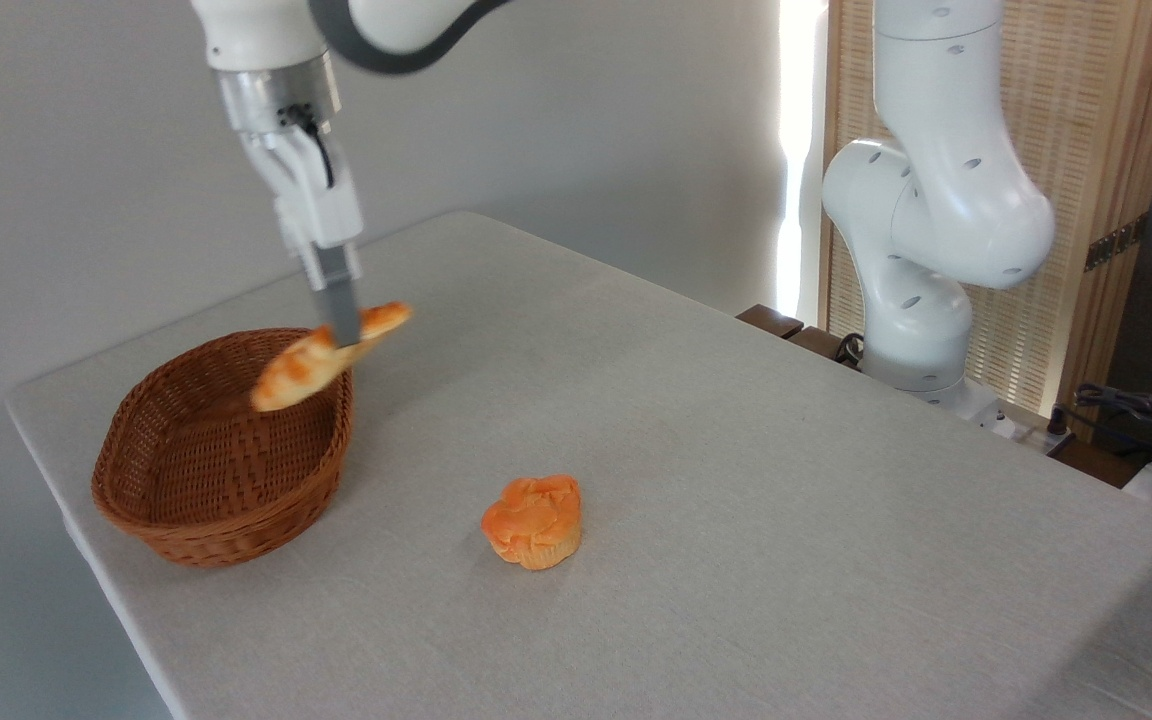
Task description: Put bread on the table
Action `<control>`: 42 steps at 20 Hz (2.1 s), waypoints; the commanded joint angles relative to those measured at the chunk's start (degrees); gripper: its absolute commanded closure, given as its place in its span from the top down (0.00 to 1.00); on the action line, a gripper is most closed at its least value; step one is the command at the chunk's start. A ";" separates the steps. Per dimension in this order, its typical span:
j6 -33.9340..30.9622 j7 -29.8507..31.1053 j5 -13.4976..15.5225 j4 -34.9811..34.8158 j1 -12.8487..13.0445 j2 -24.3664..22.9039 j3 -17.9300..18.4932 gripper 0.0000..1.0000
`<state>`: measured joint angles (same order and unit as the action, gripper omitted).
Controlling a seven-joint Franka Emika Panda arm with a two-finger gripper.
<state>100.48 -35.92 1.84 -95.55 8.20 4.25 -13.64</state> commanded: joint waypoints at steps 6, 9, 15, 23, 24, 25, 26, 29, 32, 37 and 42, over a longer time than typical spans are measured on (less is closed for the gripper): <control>-9.86 -15.49 0.53 -11.06 1.72 -7.41 3.79 1.00; -9.16 -15.49 0.53 -11.07 1.90 -5.83 3.79 1.00; -9.16 -15.49 0.53 -11.59 2.52 -4.69 3.53 1.00; -9.16 -15.58 0.01 -7.30 1.99 -5.21 4.23 1.00; -9.07 -15.50 -0.35 -5.98 1.73 -5.21 4.49 1.00; -9.07 -15.49 -0.35 -4.23 1.38 -5.21 4.58 1.00; -8.98 -15.58 -0.26 -2.99 1.03 -5.13 5.80 1.00; -6.97 -15.85 0.44 -0.35 0.94 -5.04 9.23 1.00; -5.91 -15.06 0.44 2.03 0.15 -5.04 11.43 1.00; -6.52 -9.61 0.70 3.61 -6.79 -5.21 10.65 1.00; -9.33 -9.78 2.99 3.61 -8.64 -5.83 11.44 1.00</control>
<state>93.34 -46.76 3.35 -92.43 -0.23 -1.18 -2.41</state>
